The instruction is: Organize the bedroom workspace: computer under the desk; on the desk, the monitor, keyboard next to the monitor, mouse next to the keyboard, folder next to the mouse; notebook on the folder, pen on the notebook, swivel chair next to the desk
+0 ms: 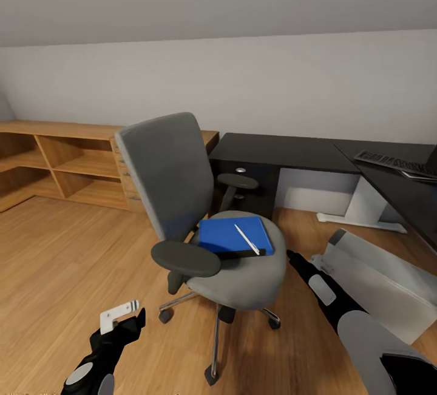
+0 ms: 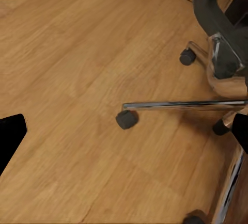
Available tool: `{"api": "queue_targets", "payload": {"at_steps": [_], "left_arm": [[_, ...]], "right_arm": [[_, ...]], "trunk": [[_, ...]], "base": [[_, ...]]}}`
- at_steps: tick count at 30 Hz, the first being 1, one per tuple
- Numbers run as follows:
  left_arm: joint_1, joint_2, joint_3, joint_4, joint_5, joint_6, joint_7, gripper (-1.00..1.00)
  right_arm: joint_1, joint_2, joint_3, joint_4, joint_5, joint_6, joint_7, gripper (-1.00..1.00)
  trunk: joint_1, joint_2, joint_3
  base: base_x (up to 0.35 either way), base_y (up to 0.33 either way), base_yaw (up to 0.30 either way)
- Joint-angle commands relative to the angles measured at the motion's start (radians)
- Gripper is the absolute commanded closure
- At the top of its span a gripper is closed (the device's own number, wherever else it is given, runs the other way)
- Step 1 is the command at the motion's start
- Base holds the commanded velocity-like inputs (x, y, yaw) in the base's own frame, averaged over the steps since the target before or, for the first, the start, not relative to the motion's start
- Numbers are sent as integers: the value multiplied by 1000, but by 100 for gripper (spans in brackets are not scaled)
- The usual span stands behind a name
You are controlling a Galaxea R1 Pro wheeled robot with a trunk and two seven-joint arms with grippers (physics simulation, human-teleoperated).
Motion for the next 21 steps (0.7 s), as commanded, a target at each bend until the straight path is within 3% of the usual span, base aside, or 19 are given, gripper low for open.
{"api": "queue_targets", "payload": {"at_steps": [1, 21], "left_arm": [[0, -1, 1, -2, 11, 3, 6, -100], [0, -2, 2, -2, 10, 3, 6, -100]], "right_arm": [[0, 0, -1, -2, -9, 3, -1, -100], [0, 0, -2, -2, -11, 3, 0, -100]], "trunk": [[0, 0, -1], [0, 0, -11]], "base": [[0, 0, 134], [0, 0, 141]]}}
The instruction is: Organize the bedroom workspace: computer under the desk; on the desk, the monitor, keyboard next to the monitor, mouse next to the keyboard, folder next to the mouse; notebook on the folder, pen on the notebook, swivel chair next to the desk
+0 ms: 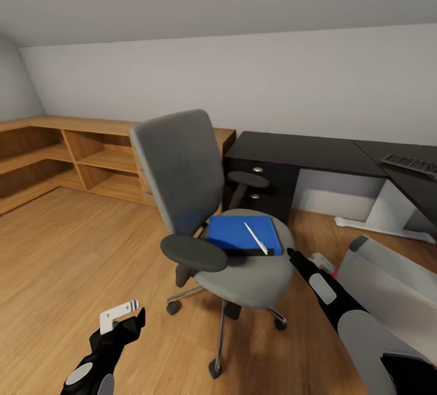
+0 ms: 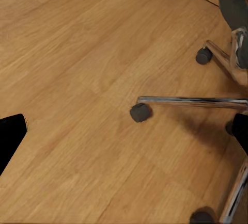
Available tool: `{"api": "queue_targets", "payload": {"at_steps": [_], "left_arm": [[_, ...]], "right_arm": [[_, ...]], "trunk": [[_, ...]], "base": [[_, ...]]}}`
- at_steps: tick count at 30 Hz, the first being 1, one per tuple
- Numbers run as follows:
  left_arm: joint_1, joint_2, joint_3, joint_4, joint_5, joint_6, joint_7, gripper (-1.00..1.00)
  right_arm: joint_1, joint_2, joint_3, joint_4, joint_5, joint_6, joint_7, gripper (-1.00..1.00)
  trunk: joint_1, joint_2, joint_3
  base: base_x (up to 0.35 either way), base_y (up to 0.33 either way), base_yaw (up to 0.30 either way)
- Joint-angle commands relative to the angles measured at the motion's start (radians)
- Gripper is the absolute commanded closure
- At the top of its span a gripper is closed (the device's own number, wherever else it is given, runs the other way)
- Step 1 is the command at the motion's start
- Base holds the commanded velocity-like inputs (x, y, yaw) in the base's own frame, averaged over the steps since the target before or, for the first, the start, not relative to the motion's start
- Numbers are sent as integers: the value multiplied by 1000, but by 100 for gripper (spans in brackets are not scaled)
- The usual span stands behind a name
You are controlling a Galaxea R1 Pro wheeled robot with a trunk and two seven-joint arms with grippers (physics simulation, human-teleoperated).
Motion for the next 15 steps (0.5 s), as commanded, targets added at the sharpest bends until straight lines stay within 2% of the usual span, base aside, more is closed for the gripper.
{"api": "queue_targets", "payload": {"at_steps": [1, 15], "left_arm": [[0, 0, 0, -1, 11, 4, 6, -100], [0, -1, -1, -1, 11, 4, 6, -100]], "right_arm": [[1, 1, 6, 11, -16, 3, -1, -100], [1, 1, 6, 9, -16, 2, -1, -100]], "trunk": [[0, 0, -1], [0, 0, -11]], "base": [[0, 0, 162], [0, 0, 230]]}}
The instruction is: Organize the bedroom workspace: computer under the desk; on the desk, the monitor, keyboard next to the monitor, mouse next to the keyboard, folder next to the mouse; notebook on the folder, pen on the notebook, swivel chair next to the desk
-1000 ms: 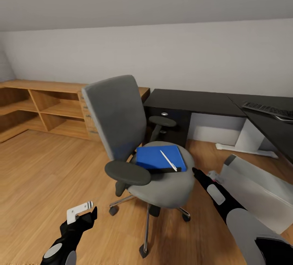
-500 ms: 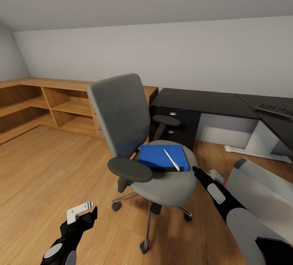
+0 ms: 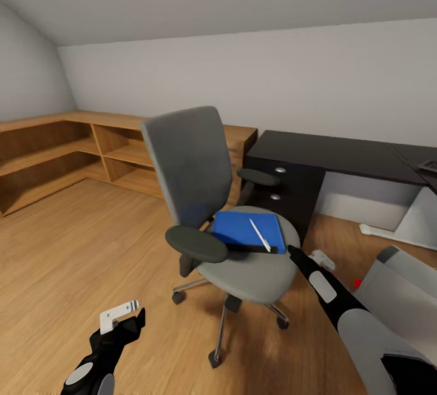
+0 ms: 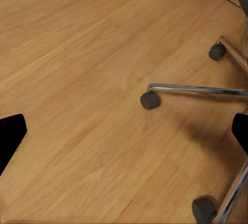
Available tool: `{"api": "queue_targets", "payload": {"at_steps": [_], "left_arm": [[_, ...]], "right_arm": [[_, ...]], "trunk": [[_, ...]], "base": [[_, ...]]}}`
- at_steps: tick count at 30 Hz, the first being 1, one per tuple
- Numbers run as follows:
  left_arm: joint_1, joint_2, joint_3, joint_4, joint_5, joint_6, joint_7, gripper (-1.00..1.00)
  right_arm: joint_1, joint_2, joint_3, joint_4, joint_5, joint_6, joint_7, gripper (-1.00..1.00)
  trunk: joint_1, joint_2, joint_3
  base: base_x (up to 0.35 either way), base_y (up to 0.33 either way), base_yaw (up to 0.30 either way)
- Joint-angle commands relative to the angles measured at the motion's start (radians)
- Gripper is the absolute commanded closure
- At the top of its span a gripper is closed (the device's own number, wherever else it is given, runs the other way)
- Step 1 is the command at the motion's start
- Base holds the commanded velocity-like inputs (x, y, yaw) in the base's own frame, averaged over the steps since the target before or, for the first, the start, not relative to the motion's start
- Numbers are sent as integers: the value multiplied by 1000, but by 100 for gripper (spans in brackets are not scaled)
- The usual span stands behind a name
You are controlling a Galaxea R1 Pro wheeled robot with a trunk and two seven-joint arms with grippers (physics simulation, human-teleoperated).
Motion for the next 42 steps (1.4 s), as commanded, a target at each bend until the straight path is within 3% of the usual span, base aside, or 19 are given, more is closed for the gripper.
{"api": "queue_targets", "payload": {"at_steps": [1, 27, 42], "left_arm": [[0, 0, 0, -1, 10, 4, 6, -100], [0, 0, -1, 0, 10, 4, 6, -100], [0, -1, -8, 1, 10, 5, 5, -100]], "right_arm": [[1, 0, 5, 36, -16, 3, -1, -100], [1, -3, 4, 32, -15, 4, -1, -100], [1, -5, 4, 29, -14, 2, 1, -100]], "trunk": [[0, 0, -2], [0, 0, -11], [0, 0, -11]], "base": [[0, 0, 244], [0, 0, 251], [0, 0, 21]]}}
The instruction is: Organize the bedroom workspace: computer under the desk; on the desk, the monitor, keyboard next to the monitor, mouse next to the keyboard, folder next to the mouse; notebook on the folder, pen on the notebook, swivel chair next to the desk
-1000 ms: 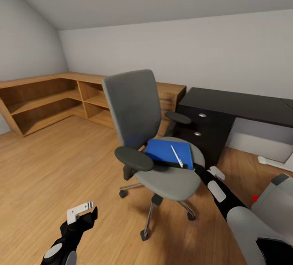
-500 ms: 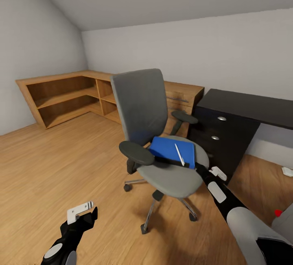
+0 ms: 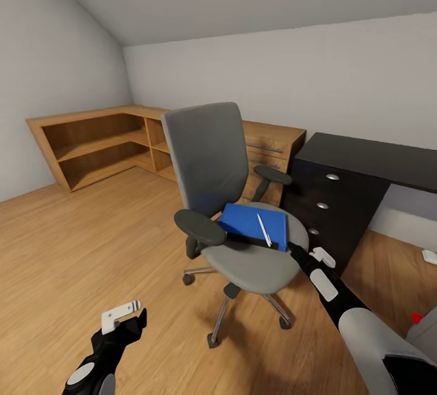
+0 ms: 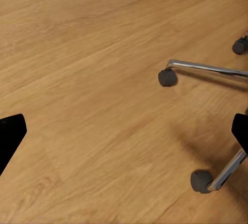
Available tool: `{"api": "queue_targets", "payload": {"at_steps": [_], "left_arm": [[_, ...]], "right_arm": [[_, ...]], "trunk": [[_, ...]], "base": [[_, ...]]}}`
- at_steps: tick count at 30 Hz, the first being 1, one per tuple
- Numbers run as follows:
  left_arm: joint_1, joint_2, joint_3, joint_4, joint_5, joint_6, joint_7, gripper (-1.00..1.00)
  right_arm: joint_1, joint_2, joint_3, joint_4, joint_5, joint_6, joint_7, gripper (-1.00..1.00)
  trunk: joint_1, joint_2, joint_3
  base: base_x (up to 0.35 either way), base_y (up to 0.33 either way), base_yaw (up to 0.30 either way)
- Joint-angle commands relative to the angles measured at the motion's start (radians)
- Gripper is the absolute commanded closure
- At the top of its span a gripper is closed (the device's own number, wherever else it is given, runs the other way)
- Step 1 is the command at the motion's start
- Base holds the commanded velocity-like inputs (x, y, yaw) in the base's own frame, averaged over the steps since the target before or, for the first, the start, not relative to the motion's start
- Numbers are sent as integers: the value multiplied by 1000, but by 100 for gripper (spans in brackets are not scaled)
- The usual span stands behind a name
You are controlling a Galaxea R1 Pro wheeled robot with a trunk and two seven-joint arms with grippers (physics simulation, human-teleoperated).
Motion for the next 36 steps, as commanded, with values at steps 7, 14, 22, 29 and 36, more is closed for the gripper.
{"api": "queue_targets", "payload": {"at_steps": [7, 14, 22, 29, 36], "left_arm": [[0, 0, 0, -2, 11, 3, 5, -100], [0, -2, -2, -2, 11, 4, 5, -100], [0, -2, -2, -2, 10, 4, 5, -100], [0, -3, -2, -2, 9, 4, 5, -100], [0, -3, -2, -2, 9, 4, 5, -100]], "right_arm": [[0, -1, -3, 53, -9, 5, -3, -100], [0, -4, -4, 53, -50, 5, -3, -100], [0, -5, -3, 53, -71, 5, -3, -100], [0, -3, 0, 52, -72, 5, -4, -100], [0, -4, 0, 52, -73, 5, -3, -100]], "trunk": [[0, 0, -1], [0, 0, -1], [0, 0, -1], [0, 0, -1], [0, 0, -1]], "base": [[0, 0, 0], [-148, 0, 0], [-131, 0, 0], [-4, -54, 83], [0, -139, 66]]}}
